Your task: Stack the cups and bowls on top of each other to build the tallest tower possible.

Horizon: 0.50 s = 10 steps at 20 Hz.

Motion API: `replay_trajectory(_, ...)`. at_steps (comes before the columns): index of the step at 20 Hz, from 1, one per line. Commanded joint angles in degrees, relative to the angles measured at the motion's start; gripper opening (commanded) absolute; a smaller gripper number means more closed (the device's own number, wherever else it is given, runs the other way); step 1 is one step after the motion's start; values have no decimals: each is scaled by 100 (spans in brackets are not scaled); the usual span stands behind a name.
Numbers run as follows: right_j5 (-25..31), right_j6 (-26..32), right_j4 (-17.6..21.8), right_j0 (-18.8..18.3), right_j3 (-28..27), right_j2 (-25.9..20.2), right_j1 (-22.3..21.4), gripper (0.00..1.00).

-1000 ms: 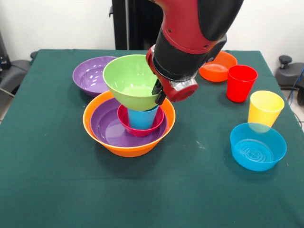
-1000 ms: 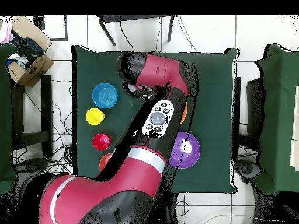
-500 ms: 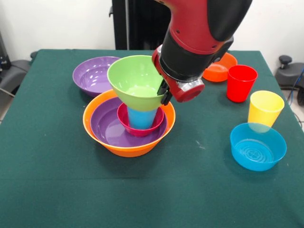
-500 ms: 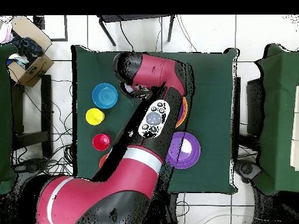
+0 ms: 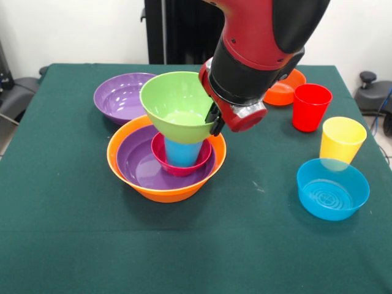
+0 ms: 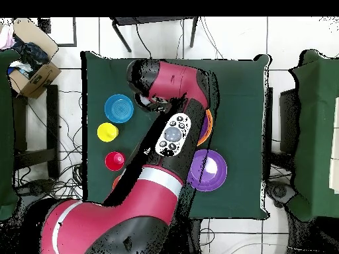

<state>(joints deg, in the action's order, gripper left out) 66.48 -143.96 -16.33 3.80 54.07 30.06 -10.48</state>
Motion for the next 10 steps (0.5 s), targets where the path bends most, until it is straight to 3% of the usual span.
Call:
replay_trajectory(1, 1, -336, 57, 58, 61, -740, 268, 0)
replay_trajectory(7, 59, -226, 206, 78, 7, -630, 287, 0)
replay_trajectory(8, 65, -213, 225, 81, -3, -616, 292, 100)
replay_trajectory(10, 94, -198, 232, 73, -16, -612, 300, 100)
